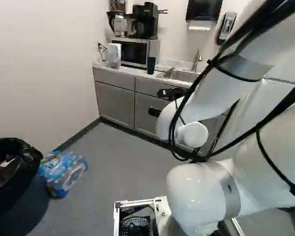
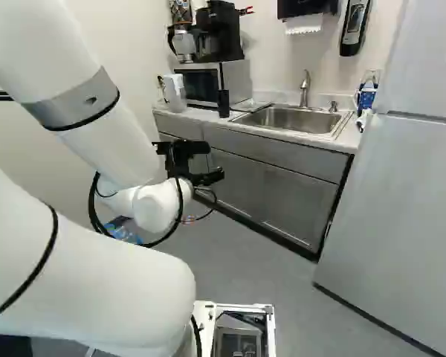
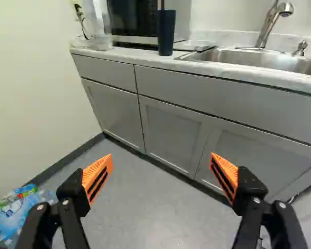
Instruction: Rinse the cup and place it in the tray
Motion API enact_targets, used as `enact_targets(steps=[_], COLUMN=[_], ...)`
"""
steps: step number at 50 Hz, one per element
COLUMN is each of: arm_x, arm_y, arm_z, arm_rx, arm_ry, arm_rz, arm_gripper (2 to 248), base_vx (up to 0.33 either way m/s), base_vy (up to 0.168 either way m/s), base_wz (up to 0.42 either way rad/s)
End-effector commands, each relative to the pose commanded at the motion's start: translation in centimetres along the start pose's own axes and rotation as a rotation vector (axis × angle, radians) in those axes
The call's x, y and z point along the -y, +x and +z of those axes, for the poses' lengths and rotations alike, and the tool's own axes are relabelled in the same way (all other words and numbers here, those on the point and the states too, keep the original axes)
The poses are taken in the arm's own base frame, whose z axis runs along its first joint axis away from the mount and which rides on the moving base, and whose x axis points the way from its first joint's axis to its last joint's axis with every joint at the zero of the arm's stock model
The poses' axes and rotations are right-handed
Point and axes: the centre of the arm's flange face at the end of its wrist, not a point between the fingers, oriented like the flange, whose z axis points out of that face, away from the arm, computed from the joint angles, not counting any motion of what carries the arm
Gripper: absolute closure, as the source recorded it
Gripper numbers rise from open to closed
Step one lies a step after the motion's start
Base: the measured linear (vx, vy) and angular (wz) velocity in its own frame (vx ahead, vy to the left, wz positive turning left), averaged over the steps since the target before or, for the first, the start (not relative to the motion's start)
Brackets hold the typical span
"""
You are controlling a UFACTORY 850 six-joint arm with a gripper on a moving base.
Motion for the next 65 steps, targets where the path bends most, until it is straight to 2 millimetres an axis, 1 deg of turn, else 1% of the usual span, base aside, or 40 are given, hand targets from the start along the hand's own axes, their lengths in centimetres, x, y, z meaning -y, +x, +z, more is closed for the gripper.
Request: enact_targets(steps=[26, 54, 65], arm_x=[-0.1, -2.1, -2.9], arm_y=[0.2, 4.3, 5.8], arm_z=[0.1, 3.1, 3.8], arm_rx=[-0.005, -0.065, -0.092], arm_ry=[-0.002, -0.062, -0.087], arm_rz=[0.001, 0.019, 0.025], arm_gripper=[3, 3, 3], base_vx=[0.0, 0.0, 0.0], base_vy=[0.0, 0.0, 0.0], base_wz=[0.0, 0.0, 0.0])
